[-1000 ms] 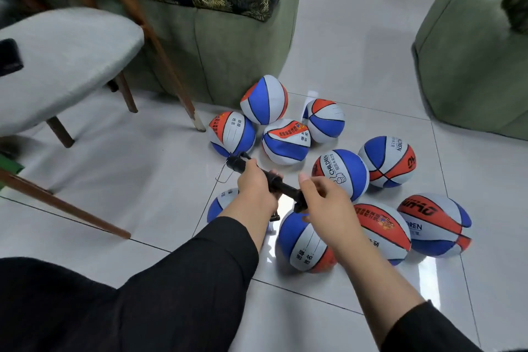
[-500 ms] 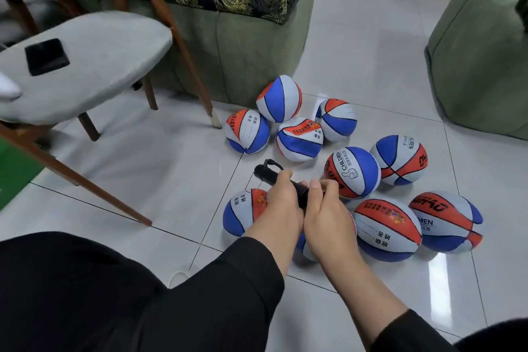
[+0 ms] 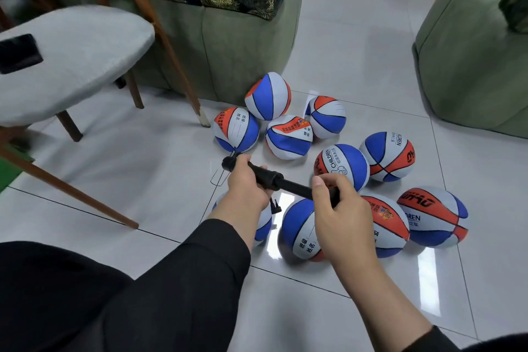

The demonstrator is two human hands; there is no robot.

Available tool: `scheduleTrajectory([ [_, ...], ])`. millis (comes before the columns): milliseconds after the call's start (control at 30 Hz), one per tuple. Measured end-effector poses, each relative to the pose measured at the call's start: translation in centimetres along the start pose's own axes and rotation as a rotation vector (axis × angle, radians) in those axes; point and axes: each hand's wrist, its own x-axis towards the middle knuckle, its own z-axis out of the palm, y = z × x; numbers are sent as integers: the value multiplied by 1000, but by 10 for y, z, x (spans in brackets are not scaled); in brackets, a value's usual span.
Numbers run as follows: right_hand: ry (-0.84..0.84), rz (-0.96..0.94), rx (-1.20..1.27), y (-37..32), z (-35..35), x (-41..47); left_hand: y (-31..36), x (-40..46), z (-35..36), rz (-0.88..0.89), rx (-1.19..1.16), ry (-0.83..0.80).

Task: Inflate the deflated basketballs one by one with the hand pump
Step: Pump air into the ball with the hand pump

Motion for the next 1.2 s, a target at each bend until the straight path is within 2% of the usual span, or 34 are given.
scheduleTrajectory([
  [300, 21, 54, -64, 8, 15, 2, -37, -17, 13, 49, 101, -32],
  [667, -23, 174, 52, 31, 31, 6, -44, -12, 11, 280, 272, -22],
  [900, -21, 230, 65, 50, 28, 5, -21, 2, 7, 222, 213, 30],
  [1067, 106, 168, 87, 59, 31, 5, -55, -10, 13, 281, 197, 52],
  [1200, 101, 179, 105, 60, 35, 9, -71, -19, 17, 323, 155, 81],
])
